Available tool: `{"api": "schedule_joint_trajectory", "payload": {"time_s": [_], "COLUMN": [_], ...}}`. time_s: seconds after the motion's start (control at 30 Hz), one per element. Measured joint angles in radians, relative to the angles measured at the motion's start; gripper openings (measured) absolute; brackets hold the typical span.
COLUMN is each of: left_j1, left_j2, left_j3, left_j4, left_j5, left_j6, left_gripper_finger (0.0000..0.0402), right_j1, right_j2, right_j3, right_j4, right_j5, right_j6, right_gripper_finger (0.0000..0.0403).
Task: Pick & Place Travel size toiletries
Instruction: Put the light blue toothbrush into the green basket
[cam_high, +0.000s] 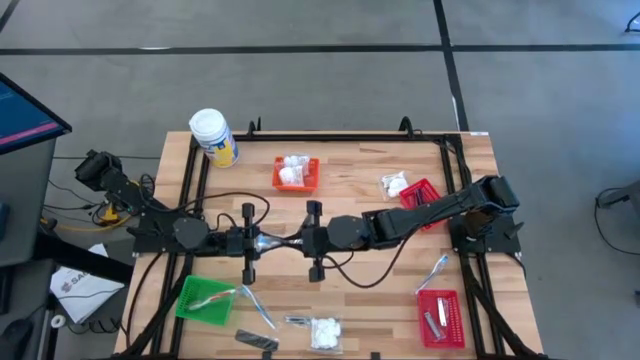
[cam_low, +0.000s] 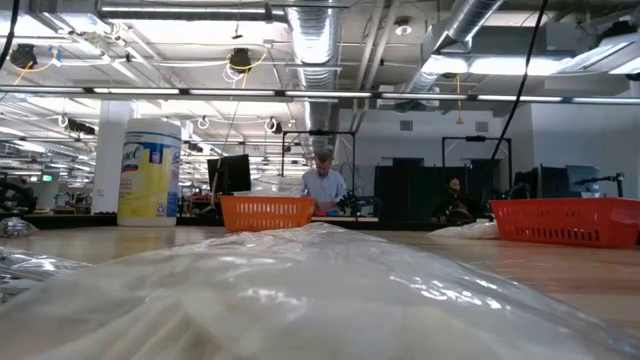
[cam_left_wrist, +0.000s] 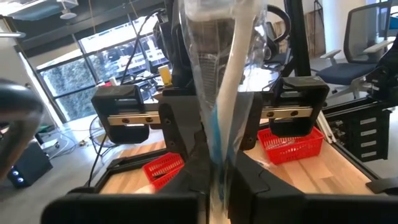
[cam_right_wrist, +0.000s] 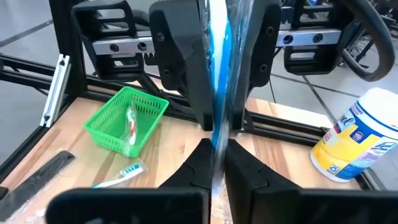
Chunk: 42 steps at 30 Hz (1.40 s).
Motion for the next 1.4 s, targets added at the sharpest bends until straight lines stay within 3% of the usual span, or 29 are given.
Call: {"api": "schedule_joint_trajectory", "payload": {"time_s": [0.33,0.67,0.8,0.9,1.0,1.2,1.4], "left_j1": [-0.028,-0.173,-0.220,-0.273,-0.320,-0.392,-0.403], "left_j2": [-0.027,-0.165,-0.186,-0.184,-0.182,-0.170,-0.137], "left_j3": [0.000,0.000,0.004,0.003,0.011,0.075,0.113], "left_j4": [-0.008,-0.115,-0.114,-0.152,-0.225,-0.475,-0.759], "left_j5": [-0.018,-0.290,-0.321,-0.403,-0.469,-0.477,-0.305], "left_j6": [-0.007,-0.063,-0.090,-0.137,-0.224,-0.489,-0.869], "left_gripper_finger": [0.0012,0.0012,0.0012,0.0012,0.0012,0.0012,0.0012], "right_j1": [0.003,0.021,0.022,0.020,0.021,0.021,0.016], "right_j2": [0.000,-0.027,-0.088,-0.138,-0.185,-0.222,-0.219], "right_j3": [0.000,-0.001,0.000,0.000,0.000,0.000,0.000], "right_j4": [-0.021,-0.081,-0.181,-0.294,-0.381,-0.488,-0.511], "right_j5": [-0.007,-0.004,-0.004,-0.002,-0.001,-0.001,-0.002], "right_j6": [-0.039,-0.104,-0.101,-0.043,0.017,0.085,0.086], "right_gripper_finger": [0.0052,0.0055,0.0055,0.0055,0.0055,0.0055,0.0056]}}
